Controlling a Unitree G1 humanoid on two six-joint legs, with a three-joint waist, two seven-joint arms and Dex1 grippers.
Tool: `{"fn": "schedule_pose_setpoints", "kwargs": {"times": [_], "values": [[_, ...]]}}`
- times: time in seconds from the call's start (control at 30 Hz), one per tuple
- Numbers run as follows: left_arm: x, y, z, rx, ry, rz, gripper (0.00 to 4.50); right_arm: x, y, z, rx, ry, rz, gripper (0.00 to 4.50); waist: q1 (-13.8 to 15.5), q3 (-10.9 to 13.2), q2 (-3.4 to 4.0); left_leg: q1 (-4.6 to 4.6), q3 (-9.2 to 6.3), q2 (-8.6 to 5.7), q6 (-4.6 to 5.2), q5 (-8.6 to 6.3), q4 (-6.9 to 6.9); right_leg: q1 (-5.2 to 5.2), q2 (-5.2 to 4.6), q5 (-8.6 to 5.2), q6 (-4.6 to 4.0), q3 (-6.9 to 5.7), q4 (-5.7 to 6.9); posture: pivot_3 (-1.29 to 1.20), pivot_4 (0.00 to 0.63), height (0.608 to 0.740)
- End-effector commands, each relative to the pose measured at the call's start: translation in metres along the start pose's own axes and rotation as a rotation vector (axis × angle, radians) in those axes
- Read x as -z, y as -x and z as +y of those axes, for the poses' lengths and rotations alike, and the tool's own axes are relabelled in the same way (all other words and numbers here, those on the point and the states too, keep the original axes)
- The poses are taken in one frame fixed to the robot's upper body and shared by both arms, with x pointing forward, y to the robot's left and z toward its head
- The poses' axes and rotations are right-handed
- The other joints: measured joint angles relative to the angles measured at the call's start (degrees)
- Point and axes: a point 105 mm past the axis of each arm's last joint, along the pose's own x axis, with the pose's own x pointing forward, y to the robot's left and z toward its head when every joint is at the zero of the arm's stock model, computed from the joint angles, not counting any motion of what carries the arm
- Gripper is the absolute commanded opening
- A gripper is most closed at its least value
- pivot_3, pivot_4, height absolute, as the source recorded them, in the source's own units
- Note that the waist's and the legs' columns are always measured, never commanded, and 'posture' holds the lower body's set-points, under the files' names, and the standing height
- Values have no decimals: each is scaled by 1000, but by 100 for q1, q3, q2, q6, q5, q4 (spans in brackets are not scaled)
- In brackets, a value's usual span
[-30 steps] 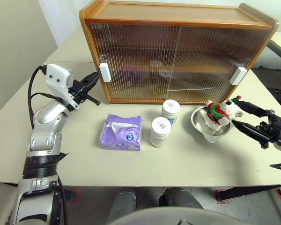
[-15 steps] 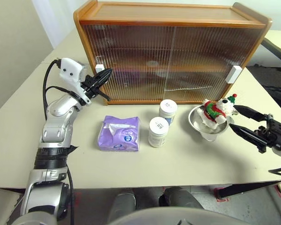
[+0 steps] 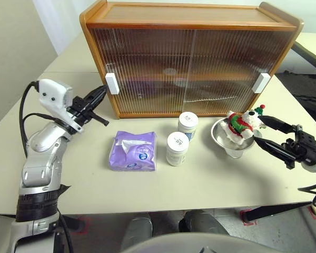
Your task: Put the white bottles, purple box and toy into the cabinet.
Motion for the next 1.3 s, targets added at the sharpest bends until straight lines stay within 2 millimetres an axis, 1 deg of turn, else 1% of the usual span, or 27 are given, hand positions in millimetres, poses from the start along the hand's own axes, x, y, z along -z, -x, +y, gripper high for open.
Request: {"fn": "schedule_pose_setpoints", "kwargs": {"times": [0.03,0.13,0.2,0.27,0.43,0.6,0.77,0.97,1.13,1.23,1.3], "values": [[7,6,12,-56,-1,6,14,-2,-4,5,-39,-21,-3,4500,20,0,0,-1,-1,1,0,0,-1,-2,0,-1,-2,12,0,-119,27,740],[10,6,15,-73,7,7,14,-4,-5,7,-40,-26,-5,4500,31,0,0,-4,1,2,0,-1,-9,-9,2,-1,-1,57,0,-123,27,740],[13,1,15,-68,6,12,14,-3,-4,7,-33,-24,2,4500,33,0,0,-4,10,1,1,-1,-12,-12,2,0,4,68,-1,-123,27,740],[14,-5,10,-40,-24,19,14,-3,-4,7,-29,-24,7,4500,35,1,-1,-4,16,-1,3,-2,-12,-13,3,4,14,76,-1,-130,26,740],[14,-14,1,-22,-13,8,14,-2,-3,8,-16,-22,7,4500,11,1,-1,-4,38,-5,13,-8,-8,-16,2,12,37,104,-4,-138,27,740],[15,-20,3,-29,-11,9,14,-2,-1,9,-4,-21,10,4500,-8,1,-2,-6,42,-4,15,-9,-9,-24,2,11,38,107,-3,-141,25,740],[15,-26,0,-12,-6,5,14,-5,-4,9,-1,-12,6,4500,9,1,-2,-5,41,-5,17,-8,-7,-22,2,11,35,107,-3,-147,22,740],[8,-37,-15,49,-2,-25,14,-6,-5,9,3,-8,9,4500,6,2,-4,-7,41,-10,20,-8,-2,-22,-1,14,33,108,-3,-150,21,740],[7,-42,-29,103,-12,-24,14,-5,-4,10,5,-7,9,4500,-24,2,-4,-13,47,-13,26,-12,-3,-27,-4,12,38,112,-5,-161,16,740],[5,-47,-36,123,-6,-33,14,-5,-3,12,4,-7,9,4500,-31,2,-4,-15,48,-13,28,-14,-3,-29,-4,28,81,111,-5,-164,16,740],[3,-51,-41,139,-2,-41,14,-4,-1,12,4,-8,10,4500,-30,2,-4,-16,48,-13,32,-16,-3,-30,-4,29,92,111,-8,-171,13,740]]}}
